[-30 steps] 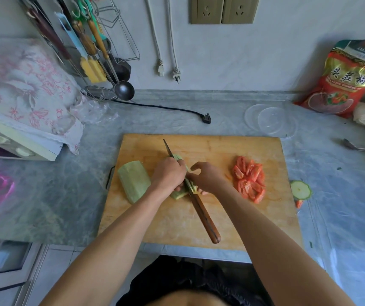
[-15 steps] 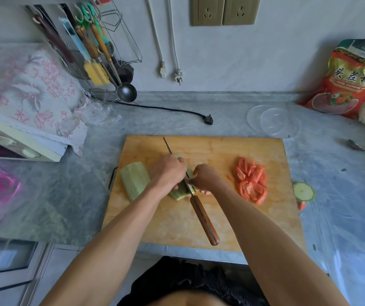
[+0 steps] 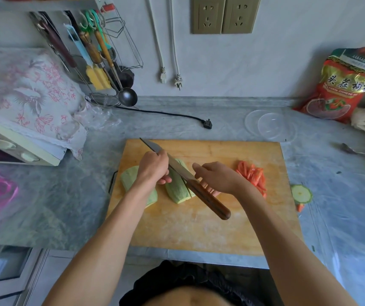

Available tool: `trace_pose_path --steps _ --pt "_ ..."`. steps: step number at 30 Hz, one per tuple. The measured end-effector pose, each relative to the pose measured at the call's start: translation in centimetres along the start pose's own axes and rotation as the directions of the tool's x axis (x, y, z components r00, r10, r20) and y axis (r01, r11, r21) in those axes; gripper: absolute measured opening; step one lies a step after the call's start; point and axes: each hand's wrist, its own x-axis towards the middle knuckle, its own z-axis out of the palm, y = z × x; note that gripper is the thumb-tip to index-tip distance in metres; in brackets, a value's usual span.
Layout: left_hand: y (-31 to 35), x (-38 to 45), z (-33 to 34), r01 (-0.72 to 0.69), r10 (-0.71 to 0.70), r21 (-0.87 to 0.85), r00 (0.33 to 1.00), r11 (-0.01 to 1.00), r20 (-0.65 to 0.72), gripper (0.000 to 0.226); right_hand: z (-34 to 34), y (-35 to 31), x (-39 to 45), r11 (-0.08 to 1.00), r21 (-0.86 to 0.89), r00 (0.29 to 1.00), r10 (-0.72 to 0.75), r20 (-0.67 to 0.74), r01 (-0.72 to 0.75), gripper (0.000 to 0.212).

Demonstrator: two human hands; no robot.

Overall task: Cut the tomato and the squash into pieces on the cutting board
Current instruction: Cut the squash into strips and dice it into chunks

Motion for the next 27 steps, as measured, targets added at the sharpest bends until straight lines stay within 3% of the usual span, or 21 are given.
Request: trace_pose_path --steps 4,6,8,10,13,15,18,20,25,27 --pt "-0.1 0.9 0.0 0.042 -0.042 -0.166 0.999 0.985 0.003 0.035 0.5 -0.7 -1.3 0.999 -0.050 1.000 -0.020 0.008 0.020 0.043" --pt "-0.3 1.1 0.2 0.045 -0.032 -0.289 0.998 0.956 0.049 0.036 1.3 -0.5 -1.2 0.991 -0.130 0.994 -0.044 -0.097 0.031 0.032" --pt "-1.0 1.5 0.2 0.005 0.054 -0.394 0.989 0.919 0.137 0.041 2.3 -0.3 -1.0 0.988 -0.151 0.968 -0.072 -0.241 0.036 0.022" --pt "-2.2 2.1 0.0 -0.104 0.193 -0.393 0.961 0.914 0.196 0.041 3.3 0.2 -0.8 0.998 -0.057 0.945 -0.054 -0.322 0.038 0.014" --pt "-4.7 2.8 -0.5 -0.385 0.399 -0.109 0.902 0.916 0.167 0.019 4.0 0.8 -1.0 0.996 0.083 0.921 0.003 -0.390 0.032 0.015" --pt "-6.7 3.3 -0.5 -0.543 0.517 0.129 0.835 0.830 0.188 0.017 4.2 1.1 -1.5 0.990 0.128 0.908 0.005 -0.418 0.053 0.020" --pt "-9.3 3.6 -0.1 -0.696 0.644 0.300 0.718 0.653 0.263 0.027 4.7 1.3 -2.1 0.989 0.108 0.893 -0.038 -0.448 0.096 0.022" --pt "-10.1 3.5 0.2 -0.716 0.661 0.365 0.695 0.596 0.283 0.035 5.1 1.3 -2.5 0.988 0.094 0.889 -0.065 -0.453 0.119 0.020" --pt "-11.3 3.6 1.1 -0.670 0.586 0.478 0.737 0.568 0.336 0.054 7.2 0.1 -4.3 0.995 0.063 0.856 -0.033 -0.516 0.076 0.016" --pt "-12.0 3.6 1.4 -0.669 0.600 0.504 0.733 0.546 0.322 0.052 8.2 -0.3 -5.2 0.996 0.064 0.858 -0.022 -0.513 0.063 0.020"
